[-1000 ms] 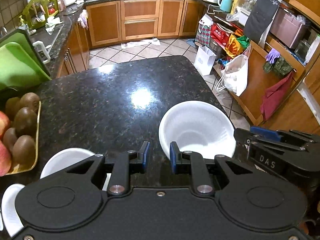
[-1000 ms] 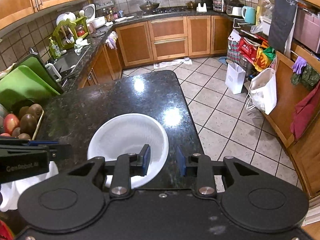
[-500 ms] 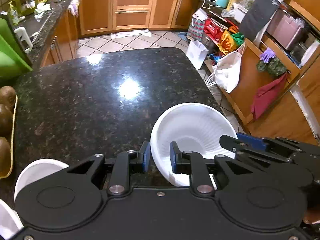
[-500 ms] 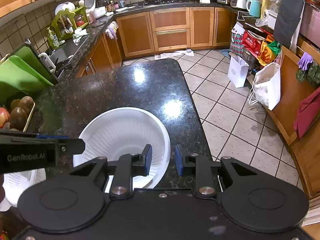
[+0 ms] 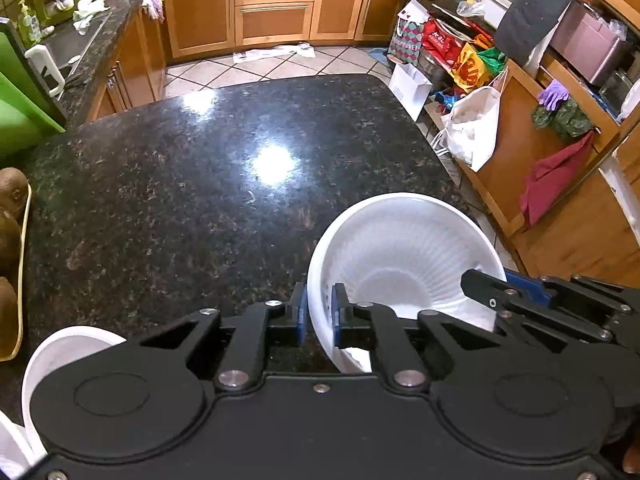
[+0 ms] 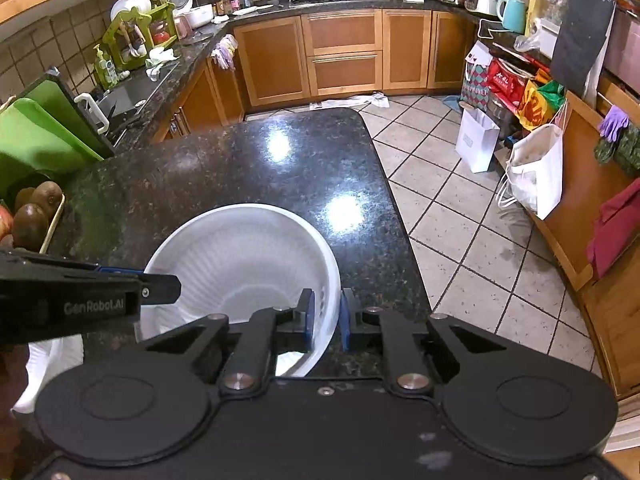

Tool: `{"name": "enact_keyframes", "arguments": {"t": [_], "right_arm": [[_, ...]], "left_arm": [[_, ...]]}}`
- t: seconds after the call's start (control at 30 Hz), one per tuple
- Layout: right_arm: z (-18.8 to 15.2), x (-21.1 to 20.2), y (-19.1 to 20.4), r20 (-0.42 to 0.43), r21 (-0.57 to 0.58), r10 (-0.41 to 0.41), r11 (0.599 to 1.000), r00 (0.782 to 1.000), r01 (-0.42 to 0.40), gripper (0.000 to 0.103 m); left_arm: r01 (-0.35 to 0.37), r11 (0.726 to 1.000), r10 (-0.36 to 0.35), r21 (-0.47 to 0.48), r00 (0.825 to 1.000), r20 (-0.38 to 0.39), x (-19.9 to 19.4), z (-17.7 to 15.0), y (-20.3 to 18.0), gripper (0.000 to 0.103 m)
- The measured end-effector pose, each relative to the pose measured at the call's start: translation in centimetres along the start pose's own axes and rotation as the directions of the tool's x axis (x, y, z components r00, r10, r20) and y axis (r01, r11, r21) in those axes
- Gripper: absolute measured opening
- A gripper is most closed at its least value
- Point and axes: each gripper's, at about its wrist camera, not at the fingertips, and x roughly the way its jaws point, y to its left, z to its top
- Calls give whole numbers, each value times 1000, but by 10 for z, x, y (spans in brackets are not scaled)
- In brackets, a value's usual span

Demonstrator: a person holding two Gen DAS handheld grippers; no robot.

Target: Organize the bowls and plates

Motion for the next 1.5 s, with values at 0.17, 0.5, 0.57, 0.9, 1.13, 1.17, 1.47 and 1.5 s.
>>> {"name": "enact_keyframes", "arguments": {"t": [0.17,0.5,0.57,0.9,1.13,1.17,1.47,1.5], "right_arm": [[-3,-3,-3,-24,19,4,1000,1000,-3,13],[-44,-38,6,-75,29,24,999,997,-22,13],[-57,-49,11,-81,33,26,999,996,-24,13],[-121,-100,39,-122,63,74,996,990,-67,14],[-153,-126,56,-131,62,76,996,989,-68,14],[-156,-129,57,-132,70,76,995,988,-68,14],[-181,-147,64,-130,102,60,994,990,-47,14],[-183,-148,64,-128,103,56,994,990,-43,14]], "left_arm": [[0,1000,0,12,1000,-12,-5,-6,-2,15],[29,999,-26,33,997,-67,-31,-47,0,15],[35,999,-33,30,997,-77,-39,-60,2,15],[36,999,-34,15,996,-84,-84,-125,12,15],[37,999,-36,5,996,-75,-106,-161,19,15],[35,999,-35,9,997,-73,-108,-166,18,15],[41,999,-40,16,996,-74,-109,-186,17,15],[41,999,-40,17,996,-74,-109,-187,17,15]]}}
